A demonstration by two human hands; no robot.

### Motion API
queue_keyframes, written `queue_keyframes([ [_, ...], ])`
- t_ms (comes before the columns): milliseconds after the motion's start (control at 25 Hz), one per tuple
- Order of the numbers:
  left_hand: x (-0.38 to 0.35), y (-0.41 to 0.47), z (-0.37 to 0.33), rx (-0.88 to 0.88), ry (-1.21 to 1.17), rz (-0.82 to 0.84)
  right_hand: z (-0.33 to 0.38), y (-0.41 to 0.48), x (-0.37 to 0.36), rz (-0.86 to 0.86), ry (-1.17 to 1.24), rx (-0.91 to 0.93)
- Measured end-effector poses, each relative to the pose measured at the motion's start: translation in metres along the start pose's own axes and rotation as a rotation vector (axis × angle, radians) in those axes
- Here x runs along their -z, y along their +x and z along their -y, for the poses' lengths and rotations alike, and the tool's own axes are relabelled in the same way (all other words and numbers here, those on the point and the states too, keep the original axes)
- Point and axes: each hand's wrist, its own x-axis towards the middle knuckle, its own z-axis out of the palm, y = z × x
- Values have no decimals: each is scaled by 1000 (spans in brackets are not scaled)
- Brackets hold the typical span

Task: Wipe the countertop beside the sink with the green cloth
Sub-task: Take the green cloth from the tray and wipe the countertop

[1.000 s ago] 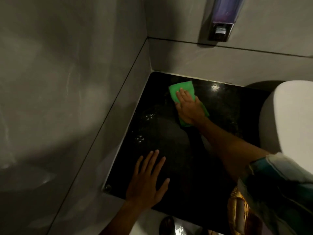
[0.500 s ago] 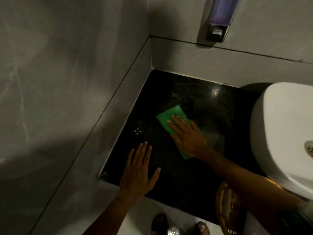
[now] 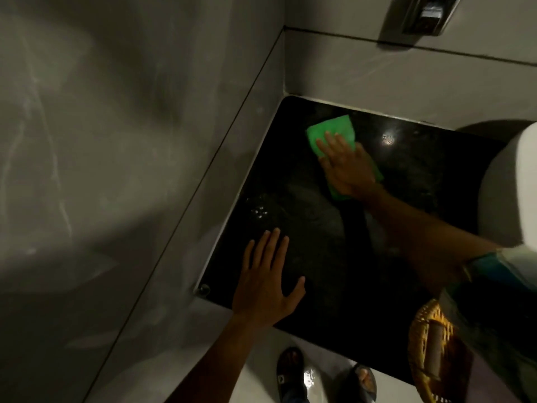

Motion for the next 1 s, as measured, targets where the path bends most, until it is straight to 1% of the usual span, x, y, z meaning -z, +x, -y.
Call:
queue_keyframes([
  [80, 5, 2, -4, 20, 4, -32, 33, -16, -7, 18, -49, 89],
  [120, 8, 1, -5, 62, -13, -59, 48, -25, -10, 36, -54, 119],
  [240, 14, -32, 4, 260, -91, -180, 89, -55, -18, 68, -15, 227],
  [320, 12, -73, 21, 292, -50, -142, 115, -77, -22, 73, 7, 286],
  [400, 12, -105, 38, 242, 26, -52, 143, -109, -27, 71, 10, 308],
  [520, 15, -116, 53, 173, 80, 26, 163, -171, -31, 72, 19, 350],
  [600, 16, -116, 56, 142, 95, 38, 140, -202, -29, 80, 35, 290],
  [680, 15, -118, 59, 122, 100, 45, 94, -209, -21, 72, 39, 109],
  [760, 13, -119, 61, 116, 99, 28, 56, -192, -8, 74, 33, -108],
  [800, 11, -119, 62, 111, 87, 23, 50, -176, -3, 66, 49, -169],
  [840, 11, -120, 64, 109, 72, 25, 57, -160, 0, 66, 57, -156],
  [920, 13, -126, 68, 117, 66, 16, 100, -146, -4, 98, 17, 10],
  [1000, 20, -132, 72, 102, 85, 8, 149, -162, -19, 117, 20, 162],
])
